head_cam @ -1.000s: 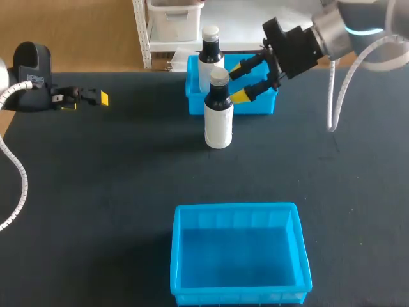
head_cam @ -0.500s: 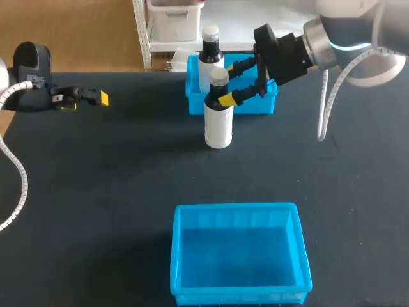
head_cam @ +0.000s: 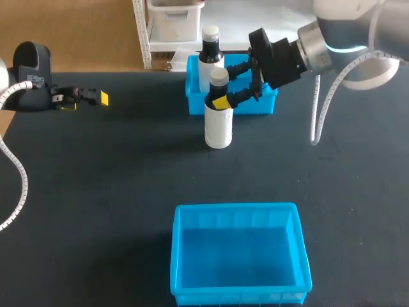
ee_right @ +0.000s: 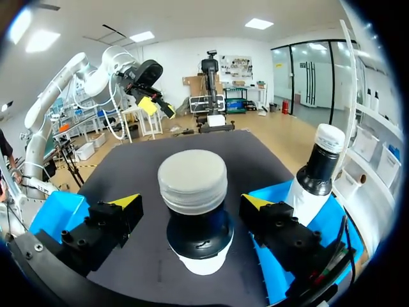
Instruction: Pick up the bottle, and place it in the far bin if it is heavy, or in the near bin if it is light.
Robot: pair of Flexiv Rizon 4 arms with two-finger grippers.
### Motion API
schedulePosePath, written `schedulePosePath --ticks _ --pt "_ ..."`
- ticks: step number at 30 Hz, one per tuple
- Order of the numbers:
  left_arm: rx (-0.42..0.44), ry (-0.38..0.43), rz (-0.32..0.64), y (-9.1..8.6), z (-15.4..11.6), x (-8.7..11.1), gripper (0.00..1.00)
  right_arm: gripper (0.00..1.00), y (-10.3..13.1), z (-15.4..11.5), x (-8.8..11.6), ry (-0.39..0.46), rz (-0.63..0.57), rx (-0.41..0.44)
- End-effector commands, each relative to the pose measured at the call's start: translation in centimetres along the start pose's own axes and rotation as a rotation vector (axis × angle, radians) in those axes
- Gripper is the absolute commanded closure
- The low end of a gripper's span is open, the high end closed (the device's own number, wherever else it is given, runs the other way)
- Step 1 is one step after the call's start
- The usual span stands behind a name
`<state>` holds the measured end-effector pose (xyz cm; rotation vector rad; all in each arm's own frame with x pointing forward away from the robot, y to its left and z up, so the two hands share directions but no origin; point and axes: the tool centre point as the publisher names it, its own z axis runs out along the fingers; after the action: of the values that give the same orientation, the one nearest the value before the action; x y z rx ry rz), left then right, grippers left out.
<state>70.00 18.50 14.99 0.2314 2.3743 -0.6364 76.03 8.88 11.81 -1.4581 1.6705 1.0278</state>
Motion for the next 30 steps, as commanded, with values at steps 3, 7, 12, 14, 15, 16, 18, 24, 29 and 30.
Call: schedulePosePath --ticks 3,7,12,14,15,16,18,24,29,30 --pt "0.0 0.0 0.0 0.0 0.0 0.0 0.0 0.0 -0.9 0.4 0.1 -0.005 0.005 -0.008" --pt "0.0 0.0 0.0 0.0 0.0 0.0 0.0 0.15 -1.0 0.5 0.0 -0.006 0.003 -0.009" --pt "0.0 0.0 0.0 0.0 0.0 0.0 0.0 0.35 -1.0 0.7 -0.3 -0.008 0.0 -0.01" --pt "0.0 0.0 0.0 0.0 0.0 0.0 0.0 0.48 -1.0 0.7 -0.3 -0.008 -0.002 -0.011" --pt "0.0 0.0 0.0 0.0 0.0 0.0 0.0 0.5 -0.9 0.7 -0.3 -0.008 -0.002 -0.011" --pt "0.0 0.0 0.0 0.0 0.0 0.0 0.0 0.51 -0.9 0.7 -0.4 -0.008 -0.003 -0.012" --pt "0.0 0.0 0.0 0.0 0.0 0.0 0.0 0.52 -0.8 0.7 -0.4 -0.008 -0.003 -0.012" --pt "0.0 0.0 0.0 0.0 0.0 0.0 0.0 0.58 -0.4 0.6 -0.5 -0.01 -0.006 -0.014" --pt "0.0 0.0 0.0 0.0 0.0 0.0 0.0 0.57 0.1 -0.3 -0.8 -0.008 -0.011 -0.013" --pt "0.0 0.0 0.0 0.0 0.0 0.0 0.0 0.57 0.2 -0.6 -0.9 -0.007 -0.013 -0.009"
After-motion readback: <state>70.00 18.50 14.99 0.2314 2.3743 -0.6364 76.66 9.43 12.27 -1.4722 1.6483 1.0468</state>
